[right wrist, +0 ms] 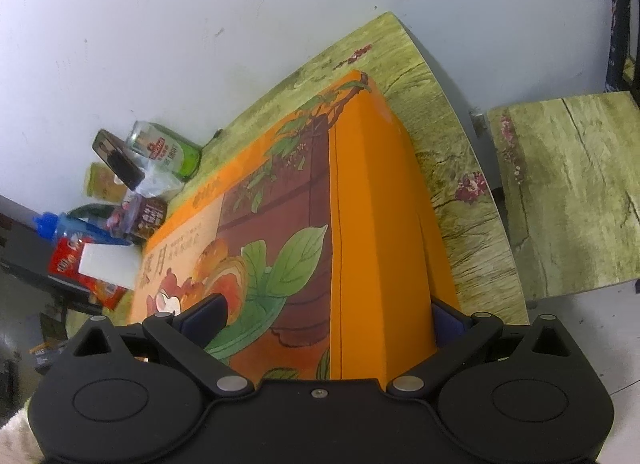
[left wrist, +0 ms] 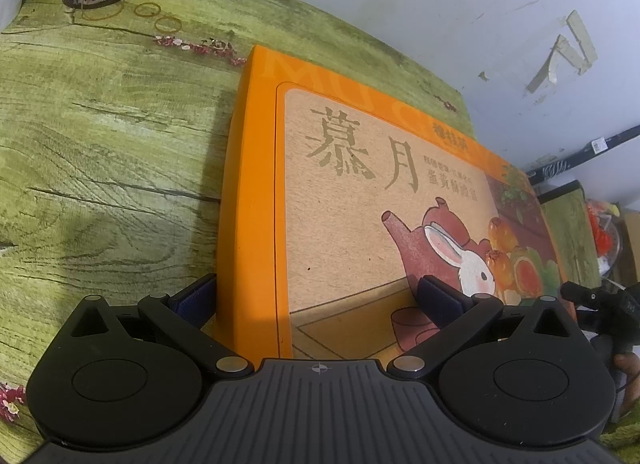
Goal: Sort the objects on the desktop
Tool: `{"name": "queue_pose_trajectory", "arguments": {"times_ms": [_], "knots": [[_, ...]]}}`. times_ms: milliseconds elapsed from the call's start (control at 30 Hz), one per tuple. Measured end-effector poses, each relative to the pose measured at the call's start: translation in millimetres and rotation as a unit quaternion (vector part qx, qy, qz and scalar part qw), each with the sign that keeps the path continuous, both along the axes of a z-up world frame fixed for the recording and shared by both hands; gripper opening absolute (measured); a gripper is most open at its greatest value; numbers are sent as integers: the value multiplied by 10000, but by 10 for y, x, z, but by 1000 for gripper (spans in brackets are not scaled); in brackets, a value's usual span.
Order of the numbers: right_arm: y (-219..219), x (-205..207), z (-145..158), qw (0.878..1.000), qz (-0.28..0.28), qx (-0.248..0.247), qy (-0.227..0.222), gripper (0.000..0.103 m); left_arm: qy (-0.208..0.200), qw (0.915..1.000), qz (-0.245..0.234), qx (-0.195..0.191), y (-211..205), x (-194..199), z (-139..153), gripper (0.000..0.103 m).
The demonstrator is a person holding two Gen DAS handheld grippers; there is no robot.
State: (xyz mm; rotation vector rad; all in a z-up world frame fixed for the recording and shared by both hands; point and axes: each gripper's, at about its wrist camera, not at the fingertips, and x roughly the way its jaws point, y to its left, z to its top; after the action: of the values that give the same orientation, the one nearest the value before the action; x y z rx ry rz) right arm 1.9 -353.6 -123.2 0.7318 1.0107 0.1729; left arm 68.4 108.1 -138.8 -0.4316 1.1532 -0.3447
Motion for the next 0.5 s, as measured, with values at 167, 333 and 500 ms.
{"name": "queue_pose_trajectory", "arguments": {"times_ms": [167,333,500], "knots": [[-13,-3,-3,10000,-29,-9,30,101,29,10000,-11,10,-3,11,-9,103],[-30,-3,-2,10000,-58,7,43,101,53,10000,-17,24,-8,20,-11,103],[-32,2,-2,10000,-60,-3,50,101,82,9999,11,65,-13,21,-3,103]]}}
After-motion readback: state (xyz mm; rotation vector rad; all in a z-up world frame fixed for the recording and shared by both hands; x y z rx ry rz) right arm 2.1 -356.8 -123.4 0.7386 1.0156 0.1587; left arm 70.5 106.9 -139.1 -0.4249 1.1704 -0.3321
